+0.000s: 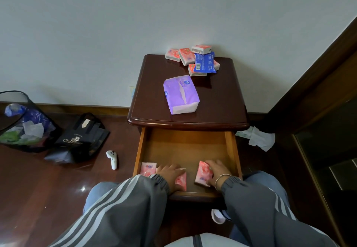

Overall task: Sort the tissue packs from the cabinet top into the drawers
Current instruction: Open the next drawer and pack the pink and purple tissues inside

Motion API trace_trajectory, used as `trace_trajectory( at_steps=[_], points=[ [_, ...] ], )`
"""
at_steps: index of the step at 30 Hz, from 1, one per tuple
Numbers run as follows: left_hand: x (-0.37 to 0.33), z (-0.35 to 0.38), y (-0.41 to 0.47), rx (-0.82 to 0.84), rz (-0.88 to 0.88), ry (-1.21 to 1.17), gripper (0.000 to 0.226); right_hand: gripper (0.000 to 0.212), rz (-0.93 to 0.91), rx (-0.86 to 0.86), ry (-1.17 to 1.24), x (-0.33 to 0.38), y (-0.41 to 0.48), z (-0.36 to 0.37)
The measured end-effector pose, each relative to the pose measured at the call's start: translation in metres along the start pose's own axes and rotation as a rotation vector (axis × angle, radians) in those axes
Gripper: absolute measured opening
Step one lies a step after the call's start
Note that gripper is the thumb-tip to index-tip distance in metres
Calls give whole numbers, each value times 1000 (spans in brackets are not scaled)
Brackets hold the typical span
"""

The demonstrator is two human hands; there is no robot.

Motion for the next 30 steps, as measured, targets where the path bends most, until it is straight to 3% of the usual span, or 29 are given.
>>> trace_trajectory(
  at_steps=[4, 8, 12, 19, 26, 30],
  points=[
    [22, -4, -11, -156, -82, -41, 60, 76, -72, -28, 58, 10, -5, 3],
    [40, 0, -19, -136, -165, -50, 64, 60, -114, 4, 74, 19, -9, 11],
    [58, -1, -22, -110, -292, -123, 65, 61, -135, 41, 72, 26, -12, 18],
    [59, 1, -27, -36, -232, -45, 49, 72, -125, 140, 53, 26, -21, 25],
    [59, 1, -31, -64, -220, -76, 43, 70, -99, 158, 109, 22, -17, 19],
    [60, 0, -34, -135, -247, -124, 36, 73, -44, 136, -10, 25, -9, 18]
  ],
)
Point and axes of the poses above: each hand's wrist, its own y-axis towards the middle knuckle, its own z-axis out of the palm, x = y × z, the point moved 7 cm from there along y, towards the middle knuckle, and after that the axes turned 5 degrees about y, right-handed, at the moved point
